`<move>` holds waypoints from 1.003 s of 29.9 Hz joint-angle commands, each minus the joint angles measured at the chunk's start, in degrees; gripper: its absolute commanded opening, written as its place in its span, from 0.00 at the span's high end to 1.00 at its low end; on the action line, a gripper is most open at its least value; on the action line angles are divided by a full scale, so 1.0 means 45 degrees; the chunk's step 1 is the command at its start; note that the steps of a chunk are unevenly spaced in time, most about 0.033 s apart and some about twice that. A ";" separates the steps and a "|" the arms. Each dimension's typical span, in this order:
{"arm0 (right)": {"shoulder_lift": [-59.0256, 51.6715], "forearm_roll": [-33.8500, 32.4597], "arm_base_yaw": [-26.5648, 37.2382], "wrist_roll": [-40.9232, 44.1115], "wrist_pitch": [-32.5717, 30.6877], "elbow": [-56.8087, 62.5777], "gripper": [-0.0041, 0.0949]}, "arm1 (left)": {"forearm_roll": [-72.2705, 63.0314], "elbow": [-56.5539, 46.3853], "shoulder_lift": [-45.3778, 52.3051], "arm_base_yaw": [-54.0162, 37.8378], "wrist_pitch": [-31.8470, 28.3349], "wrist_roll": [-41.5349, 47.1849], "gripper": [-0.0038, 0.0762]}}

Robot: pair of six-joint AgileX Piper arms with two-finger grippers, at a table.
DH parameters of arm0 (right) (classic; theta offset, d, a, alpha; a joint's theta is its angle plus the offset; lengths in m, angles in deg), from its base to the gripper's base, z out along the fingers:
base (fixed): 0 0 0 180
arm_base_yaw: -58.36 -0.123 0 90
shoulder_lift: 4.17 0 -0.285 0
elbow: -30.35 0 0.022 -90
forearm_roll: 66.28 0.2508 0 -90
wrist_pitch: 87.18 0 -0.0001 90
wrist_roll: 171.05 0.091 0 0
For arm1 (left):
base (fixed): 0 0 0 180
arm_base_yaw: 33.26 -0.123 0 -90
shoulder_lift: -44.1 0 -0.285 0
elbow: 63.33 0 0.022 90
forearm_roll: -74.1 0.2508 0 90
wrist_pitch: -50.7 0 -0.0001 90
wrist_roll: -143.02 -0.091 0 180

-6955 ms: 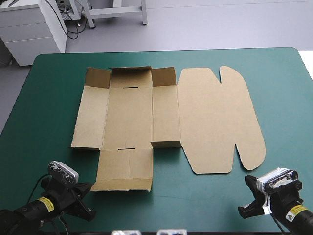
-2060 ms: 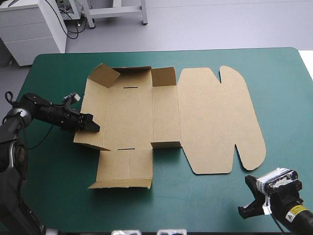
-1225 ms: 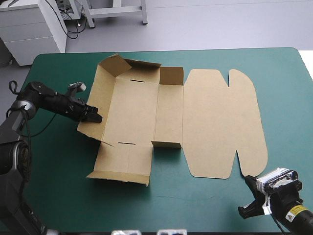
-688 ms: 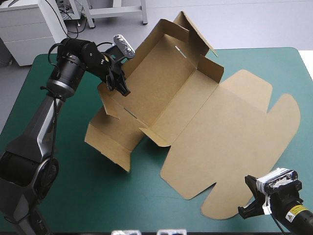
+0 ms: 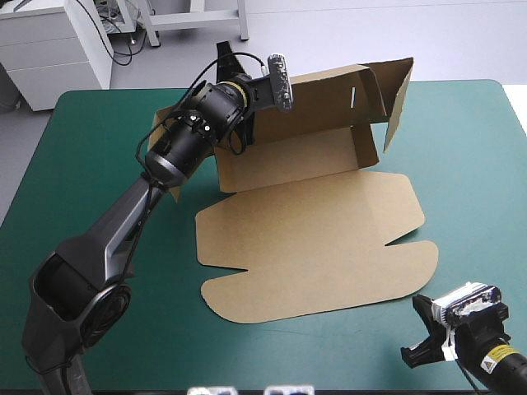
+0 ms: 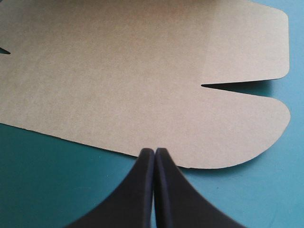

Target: Fold the box

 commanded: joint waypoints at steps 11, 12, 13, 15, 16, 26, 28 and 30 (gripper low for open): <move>0.0123 0.0125 0.0109 -0.0082 0.0819 -0.0354 0.98 | 0.1246 -0.1349 0.0249 0.0058 -0.1350 -0.0971 0.96; 0.0123 0.0125 0.0109 -0.0082 0.0819 -0.0354 0.98 | 0.1611 -0.1584 0.0269 0.0034 -0.1599 -0.0971 0.96; 0.0123 0.0125 0.0109 -0.0082 0.0819 -0.0354 0.98 | 0.2042 -0.1804 0.0280 0.0034 -0.1904 -0.0907 0.96; 0.0123 0.0125 0.0109 -0.0082 0.0819 -0.0354 0.98 | 0.2808 -0.2102 0.0280 0.0010 -0.2526 -0.0635 0.96; 0.0123 0.0125 0.0109 -0.0082 0.0819 -0.0354 0.98 | 0.3037 -0.2209 0.0280 -0.0050 -0.2924 -0.0482 0.96; 0.0123 0.0125 0.0109 -0.0082 0.0819 -0.0354 0.98 | 0.2969 -0.2331 0.0280 -0.0378 -0.5005 -0.0748 0.96; 0.0123 0.0125 0.0109 -0.0082 0.0819 -0.0354 0.98 | 0.2913 -0.2484 0.0303 -0.0570 -0.5204 -0.0773 0.96; 0.0123 0.0125 0.0109 -0.0082 0.0819 -0.0354 0.98 | 0.2444 -0.2889 0.0491 -0.0838 -0.5645 -0.1012 0.96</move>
